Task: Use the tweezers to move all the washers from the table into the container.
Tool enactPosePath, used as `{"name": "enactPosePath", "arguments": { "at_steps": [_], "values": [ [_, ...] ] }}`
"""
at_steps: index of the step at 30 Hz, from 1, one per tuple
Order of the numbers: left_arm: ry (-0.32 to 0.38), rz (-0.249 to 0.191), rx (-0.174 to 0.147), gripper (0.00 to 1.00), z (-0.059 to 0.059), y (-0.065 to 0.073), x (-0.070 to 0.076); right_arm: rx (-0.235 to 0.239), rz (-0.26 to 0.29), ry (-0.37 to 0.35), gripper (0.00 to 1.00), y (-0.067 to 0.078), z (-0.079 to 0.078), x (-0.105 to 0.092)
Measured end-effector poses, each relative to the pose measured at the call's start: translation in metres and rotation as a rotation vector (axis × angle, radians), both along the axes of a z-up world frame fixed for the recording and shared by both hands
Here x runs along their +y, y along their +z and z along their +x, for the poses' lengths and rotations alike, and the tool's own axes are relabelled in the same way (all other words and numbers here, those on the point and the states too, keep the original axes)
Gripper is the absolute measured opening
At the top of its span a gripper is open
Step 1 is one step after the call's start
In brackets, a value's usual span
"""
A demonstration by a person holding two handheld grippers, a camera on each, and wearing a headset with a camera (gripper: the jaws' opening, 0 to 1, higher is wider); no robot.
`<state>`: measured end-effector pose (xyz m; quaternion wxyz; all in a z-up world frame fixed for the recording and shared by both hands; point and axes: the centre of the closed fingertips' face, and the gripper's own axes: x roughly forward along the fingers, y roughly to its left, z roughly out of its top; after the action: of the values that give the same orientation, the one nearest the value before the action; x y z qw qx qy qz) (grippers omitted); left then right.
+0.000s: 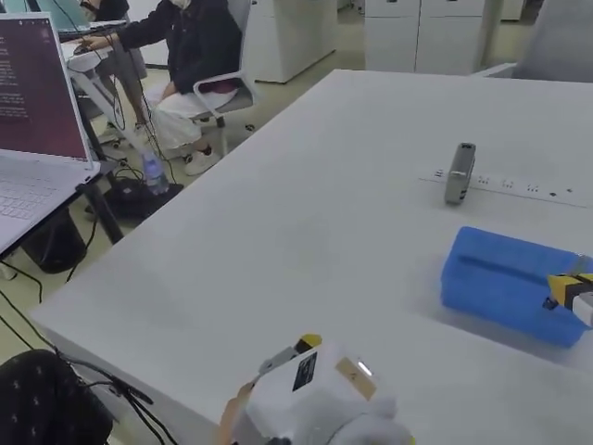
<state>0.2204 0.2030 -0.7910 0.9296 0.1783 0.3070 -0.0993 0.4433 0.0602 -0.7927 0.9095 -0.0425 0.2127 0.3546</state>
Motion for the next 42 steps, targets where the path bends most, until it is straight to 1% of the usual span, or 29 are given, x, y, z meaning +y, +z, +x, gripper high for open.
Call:
{"name": "enactPosePath", "arguments": {
  "at_steps": [3, 5, 6, 7, 8, 10, 11, 12, 14, 15, 16, 17, 19, 20, 22, 23, 24, 26, 28, 30, 31, 32, 34, 35, 37, 38, 39, 40, 42],
  "values": [
    [0.005, -0.006, -0.01, 0.76, 0.001, 0.002, 0.001, 0.022, 0.018, -0.012, 0.01, 0.002, 0.002, -0.004],
    [0.005, -0.008, -0.006, 0.76, 0.0, 0.002, 0.0, 0.025, 0.013, -0.013, 0.02, 0.004, 0.001, -0.003],
    [0.003, -0.004, -0.008, 0.76, 0.0, 0.002, 0.0, 0.018, 0.016, -0.018, 0.02, 0.007, 0.001, -0.003],
    [0.002, -0.004, -0.009, 0.76, 0.0, 0.002, 0.0, 0.005, 0.027, -0.027, 0.02, 0.017, 0.0, -0.009],
    [0.003, -0.007, -0.01, 0.76, 0.0, 0.002, 0.0, -0.001, 0.031, -0.028, 0.02, 0.02, 0.001, -0.009],
    [0.005, -0.01, -0.013, 0.76, 0.0, 0.003, 0.0, -0.04, 0.02, -0.004, 0.01, 0.031, 0.001, -0.005],
    [0.004, -0.01, -0.014, 0.76, 0.001, 0.003, 0.0, -0.064, 0.001, 0.025, 0.01, 0.04, -0.002, -0.007],
    [0.003, -0.01, -0.015, 0.76, 0.0, 0.003, 0.0, -0.073, -0.014, 0.053, 0.01, 0.045, -0.005, -0.007],
    [0.002, -0.01, -0.019, 0.76, 0.001, 0.004, 0.0, -0.112, -0.049, 0.108, 0.01, 0.056, -0.013, -0.003],
    [0.002, -0.012, -0.022, 0.76, 0.001, 0.005, 0.0, -0.131, -0.07, 0.154, 0.01, 0.062, -0.021, 0.0],
    [0.003, -0.014, -0.024, 0.76, 0.001, 0.005, 0.0, -0.132, -0.082, 0.192, 0.01, 0.064, -0.028, 0.002],
    [0.004, -0.014, -0.027, 0.76, 0.001, 0.006, 0.0, -0.139, -0.11, 0.23, 0.01, 0.067, -0.037, 0.004],
    [0.006, -0.014, -0.033, 0.76, 0.001, 0.006, 0.0, -0.168, -0.173, 0.272, 0.01, 0.069, -0.046, 0.003],
    [0.008, -0.015, -0.035, 0.75, 0.002, 0.007, 0.001, -0.18, -0.212, 0.309, 0.01, 0.068, -0.054, 0.003],
    [0.014, -0.018, -0.039, 0.75, 0.002, 0.007, 0.002, -0.184, -0.273, 0.35, 0.01, 0.063, -0.066, 0.001],
    [0.015, -0.02, -0.042, 0.75, 0.002, 0.008, 0.002, -0.196, -0.327, 0.388, 0.01, 0.059, -0.076, 0.001],
    [0.015, -0.02, -0.044, 0.74, 0.003, 0.008, 0.002, -0.191, -0.366, 0.429, 0.01, 0.053, -0.085, 0.0],
    [0.017, -0.02, -0.048, 0.74, 0.003, 0.008, 0.002, -0.172, -0.423, 0.478, 0.01, 0.042, -0.1, -0.003],
    [0.02, -0.023, -0.052, 0.74, 0.003, 0.009, 0.003, -0.147, -0.461, 0.523, 0.01, 0.034, -0.114, -0.005],
    [0.021, -0.026, -0.057, 0.74, 0.003, 0.01, 0.003, -0.113, -0.48, 0.552, 0.01, 0.024, -0.125, -0.006],
    [0.02, -0.027, -0.057, 0.74, 0.003, 0.01, 0.003, -0.086, -0.482, 0.573, 0.01, 0.018, -0.13, -0.007],
    [0.02, -0.027, -0.057, 0.74, 0.003, 0.01, 0.002, -0.044, -0.492, 0.606, 0.01, 0.01, -0.138, -0.007],
    [0.02, -0.026, -0.057, 0.74, 0.003, 0.01, 0.003, 0.004, -0.505, 0.629, 0.01, -0.002, -0.143, -0.008],
    [0.022, -0.028, -0.059, 0.74, 0.003, 0.01, 0.003, 0.037, -0.524, 0.65, 0.01, -0.011, -0.148, -0.008],
    [0.026, -0.03, -0.063, 0.73, 0.004, 0.011, 0.004, 0.073, -0.555, 0.668, 0.01, -0.023, -0.151, -0.007],
    [0.027, -0.03, -0.063, 0.73, 0.003, 0.011, 0.004, 0.082, -0.553, 0.672, 0.01, -0.027, -0.15, -0.005],
    [0.027, -0.03, -0.063, 0.73, 0.003, 0.011, 0.004, 0.066, -0.507, 0.681, 0.01, -0.025, -0.152, 0.006],
    [0.027, -0.03, -0.063, 0.73, 0.003, 0.011, 0.004, 0.089, -0.524, 0.672, 0.01, -0.028, -0.151, 0.005],
    [0.027, -0.029, -0.063, 0.73, 0.003, 0.011, 0.004, 0.084, -0.531, 0.704, 0.01, -0.033, -0.151, 0.015]
  ]
}}
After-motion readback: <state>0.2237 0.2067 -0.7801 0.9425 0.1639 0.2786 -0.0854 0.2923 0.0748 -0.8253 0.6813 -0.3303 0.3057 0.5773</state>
